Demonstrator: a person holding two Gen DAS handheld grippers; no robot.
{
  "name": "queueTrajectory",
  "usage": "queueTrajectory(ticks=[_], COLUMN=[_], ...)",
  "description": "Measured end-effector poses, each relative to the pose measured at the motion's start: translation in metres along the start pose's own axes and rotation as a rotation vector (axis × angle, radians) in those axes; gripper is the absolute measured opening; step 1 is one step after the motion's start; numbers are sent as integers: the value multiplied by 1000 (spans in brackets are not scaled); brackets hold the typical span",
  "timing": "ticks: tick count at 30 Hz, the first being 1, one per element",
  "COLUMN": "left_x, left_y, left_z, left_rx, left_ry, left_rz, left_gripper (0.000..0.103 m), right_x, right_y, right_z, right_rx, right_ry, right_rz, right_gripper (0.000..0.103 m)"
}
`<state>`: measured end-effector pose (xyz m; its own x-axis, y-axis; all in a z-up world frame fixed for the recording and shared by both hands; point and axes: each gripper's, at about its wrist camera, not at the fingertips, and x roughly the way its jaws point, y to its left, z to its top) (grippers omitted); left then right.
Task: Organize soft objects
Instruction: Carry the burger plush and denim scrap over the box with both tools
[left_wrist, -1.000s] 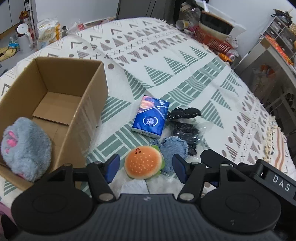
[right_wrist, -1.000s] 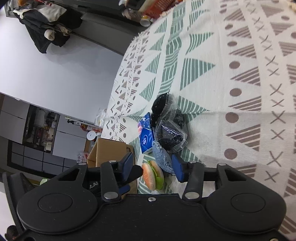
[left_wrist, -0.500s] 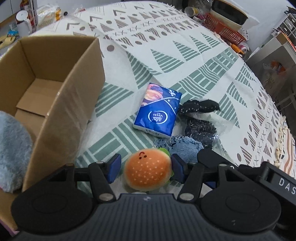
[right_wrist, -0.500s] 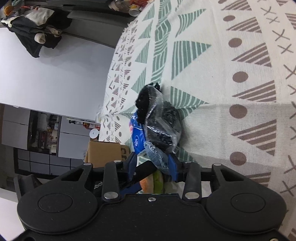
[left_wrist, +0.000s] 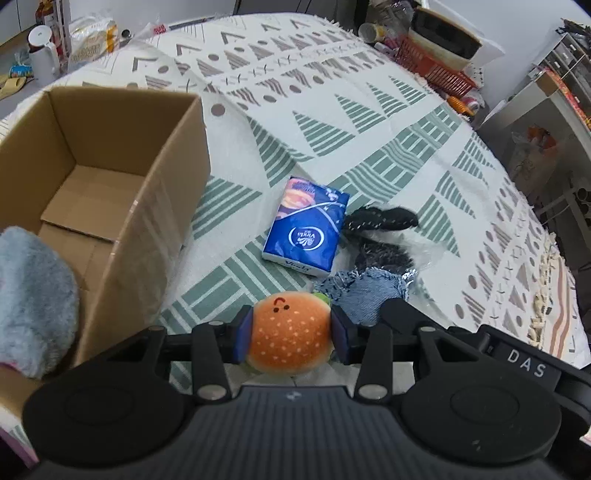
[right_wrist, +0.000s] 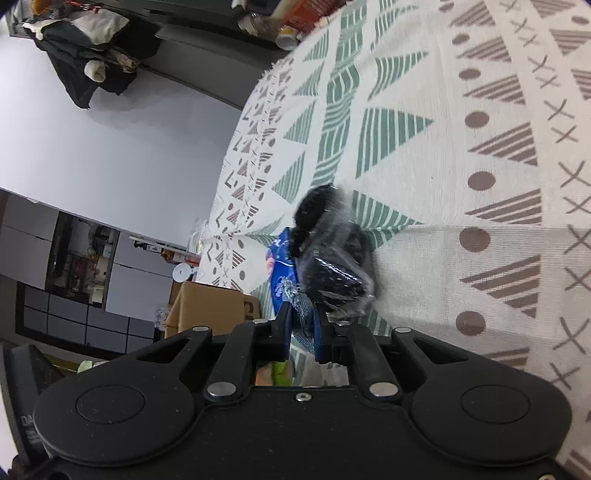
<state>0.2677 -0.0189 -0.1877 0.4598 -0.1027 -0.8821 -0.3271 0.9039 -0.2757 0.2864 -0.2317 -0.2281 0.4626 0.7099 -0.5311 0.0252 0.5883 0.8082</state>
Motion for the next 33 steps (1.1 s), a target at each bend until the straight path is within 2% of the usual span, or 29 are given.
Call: queueTrajectory(ticks=[11,33], left_x=[-60,-137], left_y=[-7,19], left_z=[-2,-9], left_rx=[45,31], left_ry=[-116,-246], left_rz=[-3,5], left_gripper=[43,43], right_x=[-34,-60], right_y=[27,73], right_z=[-9,-26], right_rx=[-76,-201], right_ry=[-93,-183], right_rz=[5,42], right_gripper=[12,12])
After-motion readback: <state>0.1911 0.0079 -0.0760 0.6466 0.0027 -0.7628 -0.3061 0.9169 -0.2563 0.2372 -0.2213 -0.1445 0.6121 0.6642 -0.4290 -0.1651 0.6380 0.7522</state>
